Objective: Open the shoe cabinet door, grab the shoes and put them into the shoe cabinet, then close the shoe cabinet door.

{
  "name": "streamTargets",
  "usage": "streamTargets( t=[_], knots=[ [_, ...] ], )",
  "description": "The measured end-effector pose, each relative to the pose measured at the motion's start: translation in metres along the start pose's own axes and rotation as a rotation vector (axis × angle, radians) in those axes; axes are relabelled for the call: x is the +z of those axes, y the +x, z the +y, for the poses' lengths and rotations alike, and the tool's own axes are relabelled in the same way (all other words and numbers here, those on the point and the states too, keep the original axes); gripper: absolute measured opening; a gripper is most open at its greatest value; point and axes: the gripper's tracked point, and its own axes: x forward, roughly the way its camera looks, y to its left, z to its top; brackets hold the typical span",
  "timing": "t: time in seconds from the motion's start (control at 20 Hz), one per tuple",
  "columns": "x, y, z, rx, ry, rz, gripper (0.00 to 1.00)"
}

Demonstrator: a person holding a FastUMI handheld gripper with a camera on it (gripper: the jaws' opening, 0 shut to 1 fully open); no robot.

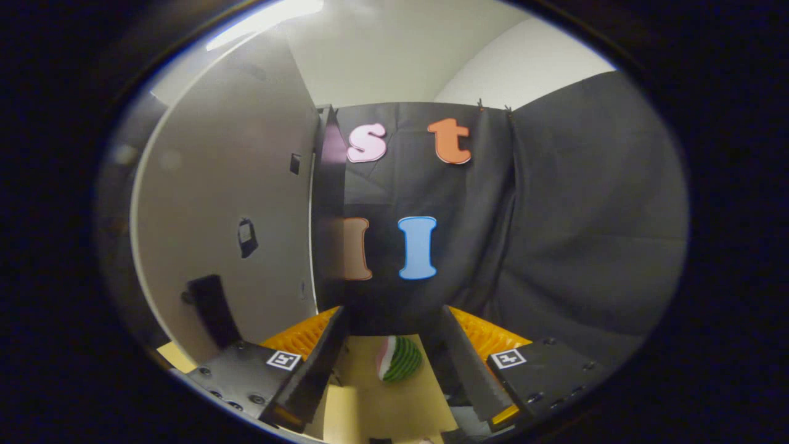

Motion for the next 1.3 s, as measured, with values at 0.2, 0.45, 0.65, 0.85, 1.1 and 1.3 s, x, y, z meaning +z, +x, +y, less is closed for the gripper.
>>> streamTargets(
  t=[0.2,0.45,0.65,0.85,1.1,1.3],
  knots=[
    [-0.010,0.025,0.031,0.091,0.035,0.027,0.96],
    [-0.006,0.032,0.052,0.123,-0.011,0.008,0.96],
    [-0.006,0.027,0.065,0.117,-0.011,0.005,0.96],
    [-0.007,0.018,0.111,0.168,-0.024,0.006,0.96],
    [-0.013,0.016,0.178,0.222,-0.016,0.019,0.96],
    [-0.015,0.021,0.235,0.244,-0.008,0.010,0.97]
  ],
)
